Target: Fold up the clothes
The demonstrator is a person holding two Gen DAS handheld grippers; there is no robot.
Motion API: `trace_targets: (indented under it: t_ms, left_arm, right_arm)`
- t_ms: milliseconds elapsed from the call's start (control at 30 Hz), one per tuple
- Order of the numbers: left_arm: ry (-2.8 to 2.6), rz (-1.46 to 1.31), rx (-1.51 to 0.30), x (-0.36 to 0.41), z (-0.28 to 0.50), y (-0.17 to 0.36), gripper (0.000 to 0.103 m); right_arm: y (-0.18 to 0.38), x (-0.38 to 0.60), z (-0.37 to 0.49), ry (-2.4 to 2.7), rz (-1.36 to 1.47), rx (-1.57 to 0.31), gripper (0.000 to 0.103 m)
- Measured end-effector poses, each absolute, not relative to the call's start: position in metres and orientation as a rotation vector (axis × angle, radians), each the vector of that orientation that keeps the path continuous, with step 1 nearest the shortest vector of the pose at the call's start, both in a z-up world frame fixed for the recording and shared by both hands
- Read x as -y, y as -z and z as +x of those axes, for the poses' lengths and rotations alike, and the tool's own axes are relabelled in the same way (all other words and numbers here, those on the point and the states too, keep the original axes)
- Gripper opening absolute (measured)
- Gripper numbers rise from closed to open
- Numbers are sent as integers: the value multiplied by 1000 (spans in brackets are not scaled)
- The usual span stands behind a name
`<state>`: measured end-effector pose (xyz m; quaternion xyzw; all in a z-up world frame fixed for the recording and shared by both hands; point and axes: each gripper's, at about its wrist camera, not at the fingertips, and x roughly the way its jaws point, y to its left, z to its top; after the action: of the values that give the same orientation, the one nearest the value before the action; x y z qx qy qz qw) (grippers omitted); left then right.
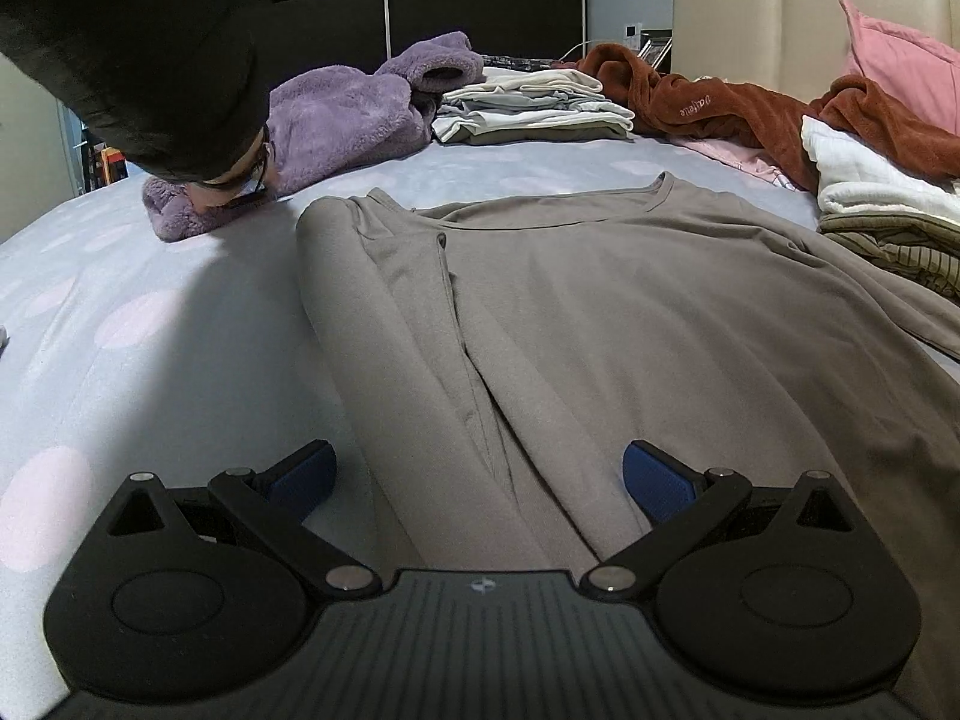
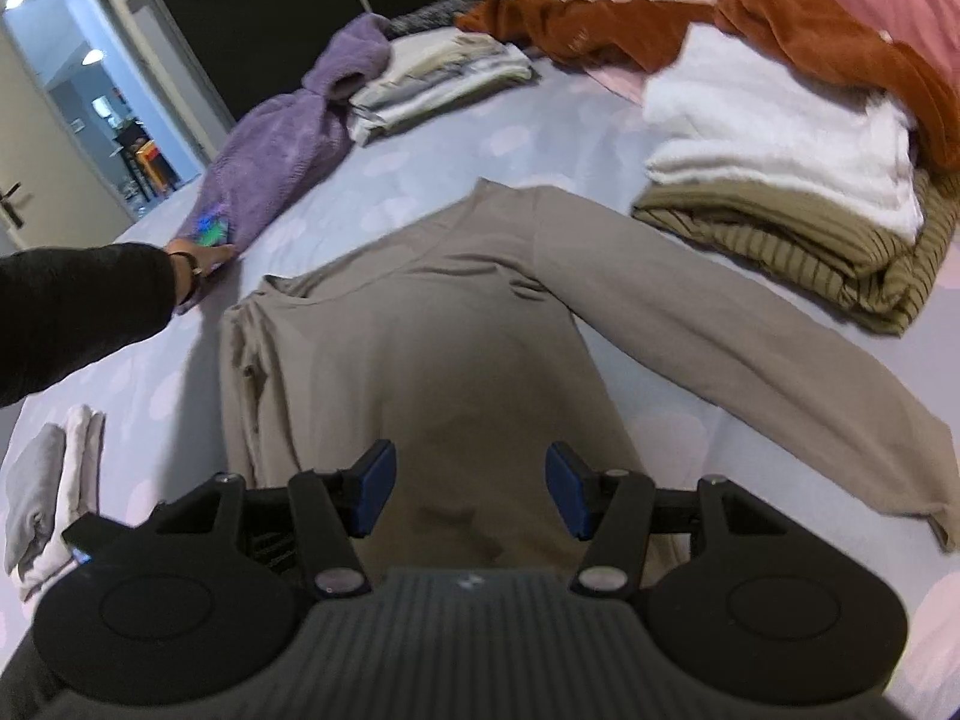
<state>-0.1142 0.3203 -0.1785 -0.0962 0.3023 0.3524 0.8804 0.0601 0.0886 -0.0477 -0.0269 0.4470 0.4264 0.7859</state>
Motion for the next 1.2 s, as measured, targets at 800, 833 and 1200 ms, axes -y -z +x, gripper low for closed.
trace_targets:
  t_ms: [800, 833, 1200]
  left_arm:
    - [-728, -211, -635, -321, -117, 175, 103]
    - [-728, -211, -636, -321, -117, 175, 103]
    - [-727, -209, -638, -322, -116, 174, 103]
  right_arm:
    - [20, -104, 8, -1041, -134, -788, 59]
    - [15, -101, 2, -1042, -139, -766, 59]
    - [16, -97, -30, -944, -256, -783, 59]
